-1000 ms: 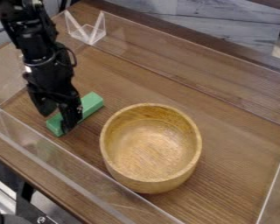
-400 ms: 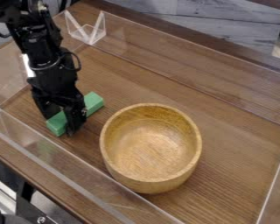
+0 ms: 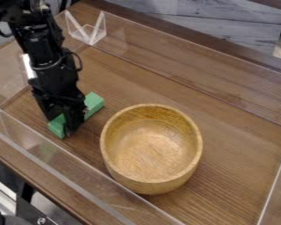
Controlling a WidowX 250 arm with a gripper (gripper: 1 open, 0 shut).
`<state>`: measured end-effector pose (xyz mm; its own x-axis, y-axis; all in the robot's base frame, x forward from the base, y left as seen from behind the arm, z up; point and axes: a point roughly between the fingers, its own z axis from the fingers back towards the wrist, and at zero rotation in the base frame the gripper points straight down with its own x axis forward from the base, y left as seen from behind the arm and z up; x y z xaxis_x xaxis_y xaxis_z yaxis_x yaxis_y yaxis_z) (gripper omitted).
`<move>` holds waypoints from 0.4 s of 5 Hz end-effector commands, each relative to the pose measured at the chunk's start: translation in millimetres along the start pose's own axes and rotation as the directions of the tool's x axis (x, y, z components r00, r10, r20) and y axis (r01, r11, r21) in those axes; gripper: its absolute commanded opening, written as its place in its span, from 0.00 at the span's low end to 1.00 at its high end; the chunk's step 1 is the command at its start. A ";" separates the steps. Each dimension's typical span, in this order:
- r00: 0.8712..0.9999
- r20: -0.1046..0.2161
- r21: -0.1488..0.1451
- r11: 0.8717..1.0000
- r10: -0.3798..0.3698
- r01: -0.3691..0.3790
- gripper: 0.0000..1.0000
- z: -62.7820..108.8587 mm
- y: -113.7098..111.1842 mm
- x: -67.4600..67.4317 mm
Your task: Put the green block in the brown bowl
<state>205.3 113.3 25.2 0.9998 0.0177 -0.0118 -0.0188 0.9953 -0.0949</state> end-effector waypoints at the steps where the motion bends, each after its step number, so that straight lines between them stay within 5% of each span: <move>1: 1.000 0.017 0.016 1.000 0.005 -0.005 0.00 15.7 1.2 8.2; 2: 1.000 -0.011 0.007 1.000 0.021 -0.021 0.00 22.5 -1.4 4.7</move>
<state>197.2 107.8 32.1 0.9949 0.0449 -0.0901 -0.0560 0.9906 -0.1250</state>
